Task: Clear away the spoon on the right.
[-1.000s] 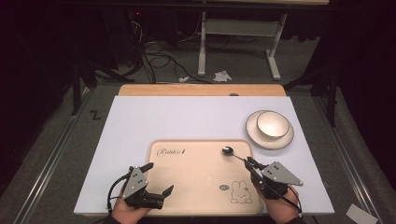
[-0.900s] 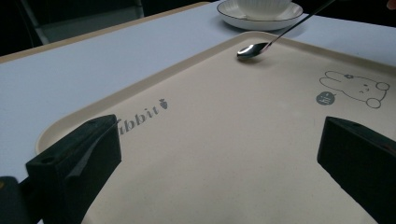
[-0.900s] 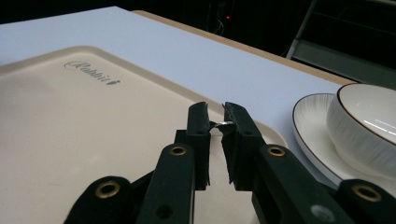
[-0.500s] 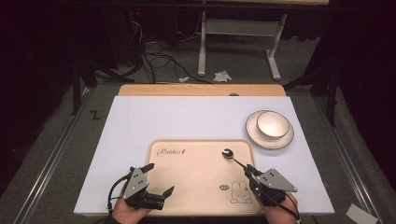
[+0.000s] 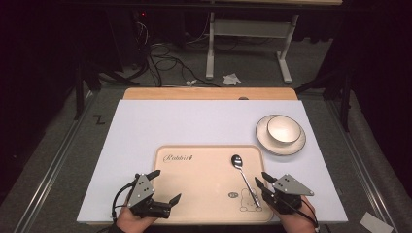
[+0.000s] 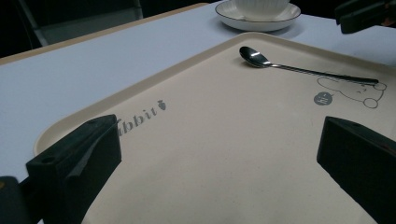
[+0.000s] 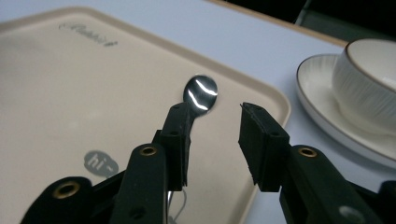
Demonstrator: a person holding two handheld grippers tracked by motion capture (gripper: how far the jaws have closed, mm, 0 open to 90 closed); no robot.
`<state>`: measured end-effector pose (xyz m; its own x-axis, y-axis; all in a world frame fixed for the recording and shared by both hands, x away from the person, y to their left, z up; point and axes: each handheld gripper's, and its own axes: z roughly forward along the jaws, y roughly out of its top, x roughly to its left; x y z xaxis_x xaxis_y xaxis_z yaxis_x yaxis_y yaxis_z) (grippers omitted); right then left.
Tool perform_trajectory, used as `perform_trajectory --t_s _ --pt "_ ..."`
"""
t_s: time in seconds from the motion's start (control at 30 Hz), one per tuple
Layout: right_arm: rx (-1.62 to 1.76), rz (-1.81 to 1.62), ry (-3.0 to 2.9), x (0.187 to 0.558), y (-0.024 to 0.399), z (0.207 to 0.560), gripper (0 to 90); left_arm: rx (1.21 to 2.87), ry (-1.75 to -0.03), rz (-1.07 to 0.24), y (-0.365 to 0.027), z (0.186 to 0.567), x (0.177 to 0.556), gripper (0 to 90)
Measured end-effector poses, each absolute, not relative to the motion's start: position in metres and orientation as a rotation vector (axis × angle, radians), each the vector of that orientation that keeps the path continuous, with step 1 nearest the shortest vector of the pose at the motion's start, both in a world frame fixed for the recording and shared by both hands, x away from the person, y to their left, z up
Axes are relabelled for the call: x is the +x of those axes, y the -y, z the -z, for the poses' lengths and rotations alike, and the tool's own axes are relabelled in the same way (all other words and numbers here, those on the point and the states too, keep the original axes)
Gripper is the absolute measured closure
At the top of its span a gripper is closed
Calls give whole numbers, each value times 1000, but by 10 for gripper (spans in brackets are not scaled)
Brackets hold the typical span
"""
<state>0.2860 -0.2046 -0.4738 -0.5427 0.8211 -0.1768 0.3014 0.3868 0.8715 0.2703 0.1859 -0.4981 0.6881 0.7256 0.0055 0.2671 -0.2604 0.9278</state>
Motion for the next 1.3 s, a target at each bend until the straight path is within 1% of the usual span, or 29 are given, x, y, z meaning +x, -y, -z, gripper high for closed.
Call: perform_trajectory --t_s 0.03,0.07,0.17,0.37,0.53,0.8,1.1,1.3 --pt "959 -1103 -2039 286 205 474 704 1831 -784 -536 -186 498 270 6" --pt "961 -1103 -2042 285 204 474 740 1832 -784 -536 -186 498 270 6" --pt "970 -1115 -2042 283 205 474 900 1832 -782 -534 -187 498 270 8" --pt "968 -1144 -2037 285 213 469 900 1832 -779 -536 -186 498 270 11" --pt "981 -1086 -2146 295 221 481 900 1833 -781 -536 -186 498 270 12" --pt "956 -909 -2375 297 214 497 900 1831 -781 -538 -187 497 269 14" --pt "972 -878 -2413 296 215 503 900 1828 -776 -541 -187 497 269 15" --pt "953 -862 -2442 294 210 506 900 1828 -775 -537 -187 497 269 16"
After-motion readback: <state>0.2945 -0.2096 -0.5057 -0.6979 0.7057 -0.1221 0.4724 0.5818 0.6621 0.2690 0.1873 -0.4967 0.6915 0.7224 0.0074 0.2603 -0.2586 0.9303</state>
